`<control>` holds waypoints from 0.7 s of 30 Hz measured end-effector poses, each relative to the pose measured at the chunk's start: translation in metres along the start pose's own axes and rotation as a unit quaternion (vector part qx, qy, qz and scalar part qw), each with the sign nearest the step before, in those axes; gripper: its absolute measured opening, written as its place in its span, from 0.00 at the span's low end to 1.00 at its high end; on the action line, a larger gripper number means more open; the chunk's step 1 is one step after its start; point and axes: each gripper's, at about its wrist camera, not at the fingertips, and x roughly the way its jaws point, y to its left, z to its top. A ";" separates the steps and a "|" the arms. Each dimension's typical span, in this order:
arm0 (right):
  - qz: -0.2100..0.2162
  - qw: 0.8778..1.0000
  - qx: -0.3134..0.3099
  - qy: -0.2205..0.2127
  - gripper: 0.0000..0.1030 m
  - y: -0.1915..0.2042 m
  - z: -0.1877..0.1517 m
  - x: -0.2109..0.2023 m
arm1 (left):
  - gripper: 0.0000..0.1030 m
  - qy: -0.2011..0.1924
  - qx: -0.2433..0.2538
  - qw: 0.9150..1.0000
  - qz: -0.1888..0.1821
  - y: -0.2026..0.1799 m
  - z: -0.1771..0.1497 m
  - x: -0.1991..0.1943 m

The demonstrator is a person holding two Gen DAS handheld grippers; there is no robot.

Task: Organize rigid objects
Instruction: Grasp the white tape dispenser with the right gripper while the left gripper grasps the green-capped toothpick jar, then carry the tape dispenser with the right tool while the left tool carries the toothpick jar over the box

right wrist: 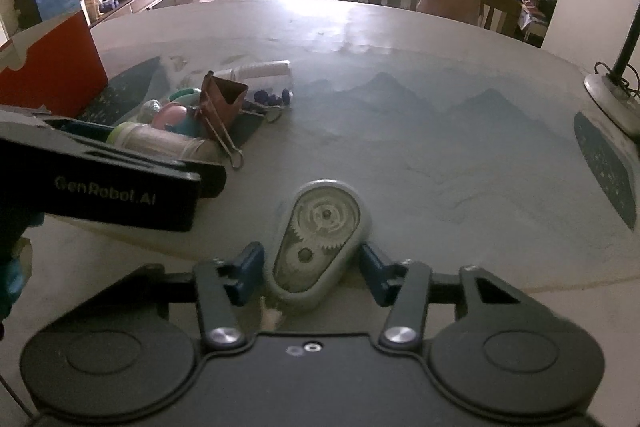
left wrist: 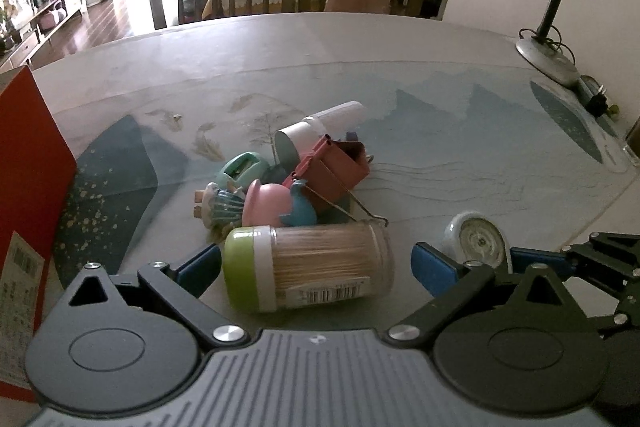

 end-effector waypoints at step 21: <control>-0.007 0.998 0.046 -0.037 0.40 -0.010 0.004 -0.034 | 0.84 0.001 -0.031 0.999 -0.025 0.010 0.001 -0.026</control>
